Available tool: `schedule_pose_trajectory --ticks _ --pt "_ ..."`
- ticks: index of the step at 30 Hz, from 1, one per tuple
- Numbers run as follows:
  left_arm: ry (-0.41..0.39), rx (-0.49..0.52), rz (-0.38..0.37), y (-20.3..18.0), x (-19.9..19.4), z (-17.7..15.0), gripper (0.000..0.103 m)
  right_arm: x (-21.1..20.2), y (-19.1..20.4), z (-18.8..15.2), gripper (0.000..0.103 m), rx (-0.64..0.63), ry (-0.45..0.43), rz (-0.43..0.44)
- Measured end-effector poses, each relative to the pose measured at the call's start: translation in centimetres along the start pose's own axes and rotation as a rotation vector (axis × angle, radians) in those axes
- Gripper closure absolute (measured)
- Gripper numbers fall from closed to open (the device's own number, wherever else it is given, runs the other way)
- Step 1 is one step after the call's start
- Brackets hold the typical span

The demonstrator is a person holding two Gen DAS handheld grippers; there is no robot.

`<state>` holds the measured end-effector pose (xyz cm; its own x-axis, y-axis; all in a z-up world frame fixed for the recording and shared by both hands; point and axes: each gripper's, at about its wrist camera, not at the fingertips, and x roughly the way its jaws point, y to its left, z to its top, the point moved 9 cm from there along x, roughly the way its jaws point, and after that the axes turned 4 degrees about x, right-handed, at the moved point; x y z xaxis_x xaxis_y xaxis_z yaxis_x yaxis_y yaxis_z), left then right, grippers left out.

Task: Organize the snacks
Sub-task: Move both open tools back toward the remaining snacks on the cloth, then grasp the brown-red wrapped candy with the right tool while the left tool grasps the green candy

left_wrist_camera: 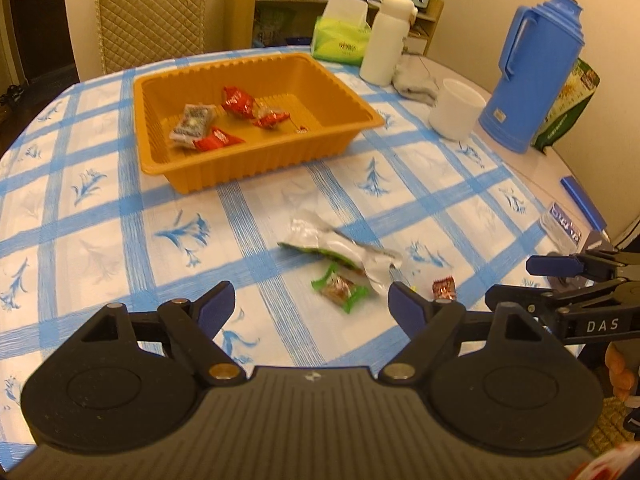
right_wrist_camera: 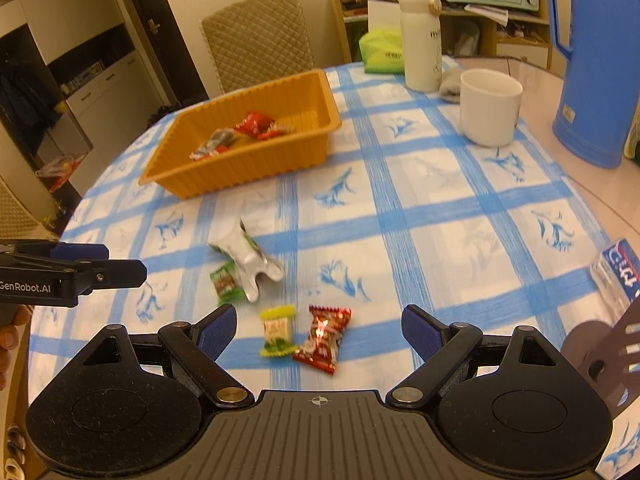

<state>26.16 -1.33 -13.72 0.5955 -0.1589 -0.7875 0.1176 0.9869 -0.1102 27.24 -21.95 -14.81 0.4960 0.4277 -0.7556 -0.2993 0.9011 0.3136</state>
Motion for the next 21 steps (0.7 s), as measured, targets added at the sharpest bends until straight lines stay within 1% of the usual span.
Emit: schedule_pose_trajectory --ticks 11,17,21 --pt "0.066 0.042 -0.011 -1.3 3.0 -1.7 0.029 1.9 -0.2 -1.6 0.014 -0.011 0.039 -0.019" --pt "0.082 0.062 -0.008 -1.7 4.6 -1.8 0.032 3.0 -0.4 -2.0 0.014 -0.008 0.053 -0.030" --pt "0.090 0.062 -0.004 -2.0 5.7 -1.6 0.039 3.5 -0.7 -2.0 0.017 -0.006 0.054 -0.041"
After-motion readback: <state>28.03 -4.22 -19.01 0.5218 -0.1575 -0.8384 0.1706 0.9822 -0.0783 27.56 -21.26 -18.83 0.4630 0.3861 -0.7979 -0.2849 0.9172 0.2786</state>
